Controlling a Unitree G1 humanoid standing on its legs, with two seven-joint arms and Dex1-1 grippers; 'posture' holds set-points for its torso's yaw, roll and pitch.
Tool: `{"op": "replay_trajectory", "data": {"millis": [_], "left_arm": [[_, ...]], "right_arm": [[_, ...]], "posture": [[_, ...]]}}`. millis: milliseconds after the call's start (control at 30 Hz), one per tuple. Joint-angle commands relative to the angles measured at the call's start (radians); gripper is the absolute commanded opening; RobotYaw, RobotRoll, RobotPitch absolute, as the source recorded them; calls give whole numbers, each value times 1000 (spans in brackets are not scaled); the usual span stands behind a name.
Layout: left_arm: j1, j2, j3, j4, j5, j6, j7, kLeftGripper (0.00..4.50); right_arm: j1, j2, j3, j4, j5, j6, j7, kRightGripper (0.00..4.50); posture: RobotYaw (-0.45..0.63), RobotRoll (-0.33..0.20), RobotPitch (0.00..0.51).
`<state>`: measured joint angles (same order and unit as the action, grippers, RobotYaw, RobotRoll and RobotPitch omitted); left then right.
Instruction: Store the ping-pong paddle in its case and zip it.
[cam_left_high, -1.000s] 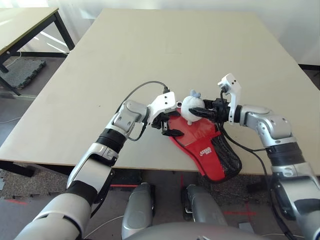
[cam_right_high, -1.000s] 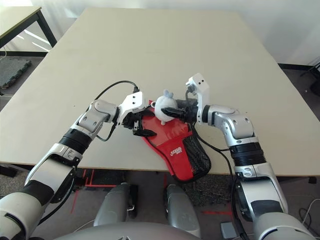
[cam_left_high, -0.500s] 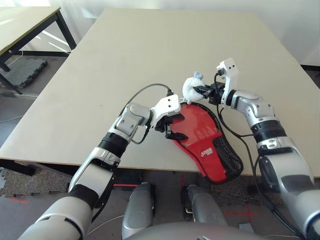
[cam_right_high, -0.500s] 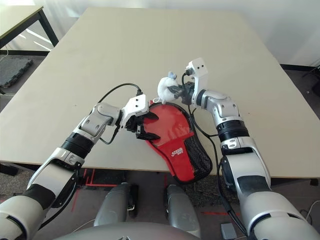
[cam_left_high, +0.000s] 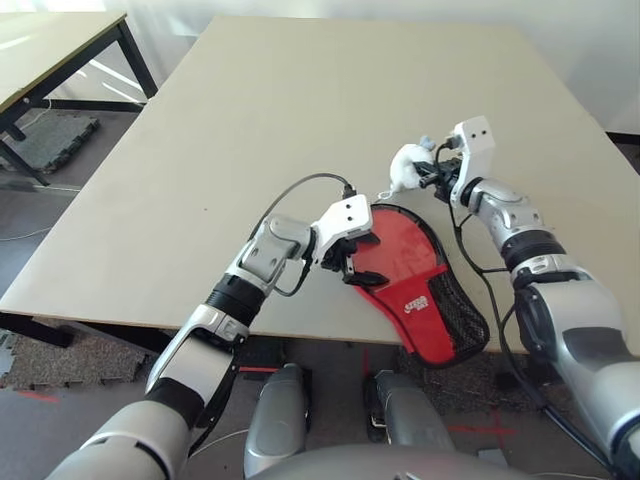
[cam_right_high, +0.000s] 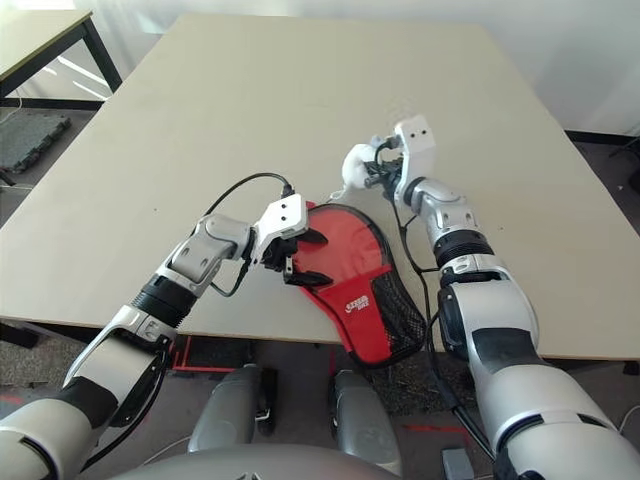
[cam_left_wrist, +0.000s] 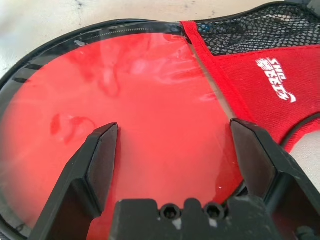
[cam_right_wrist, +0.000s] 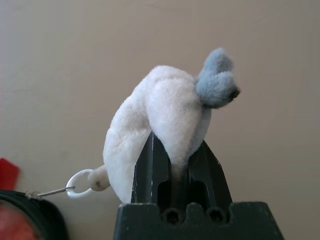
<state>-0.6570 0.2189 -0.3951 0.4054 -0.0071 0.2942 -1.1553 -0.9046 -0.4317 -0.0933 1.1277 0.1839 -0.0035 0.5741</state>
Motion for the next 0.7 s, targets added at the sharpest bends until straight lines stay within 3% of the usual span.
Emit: {"op": "replay_trajectory", "data": {"millis": [33, 267, 400, 700], "left_arm": [[23, 5, -36, 37, 16, 26, -4, 4500], [10, -1, -37, 56, 19, 16, -3, 4500], [-4, -8, -37, 79, 22, 4, 0, 4500], [-33, -24, -34, 126, 22, -20, 2, 4500]], "right_arm": [[62, -75, -44, -29, 0, -8, -5, 35], [231, -169, -89, -254, 84, 152, 178, 34], [430, -248, -103, -550, 162, 353, 293, 33], [778, -381, -166, -991, 360, 659, 444, 20]], "posture": [[35, 0, 102], [16, 0, 104], [-1, 0, 105], [-24, 0, 111]]}}
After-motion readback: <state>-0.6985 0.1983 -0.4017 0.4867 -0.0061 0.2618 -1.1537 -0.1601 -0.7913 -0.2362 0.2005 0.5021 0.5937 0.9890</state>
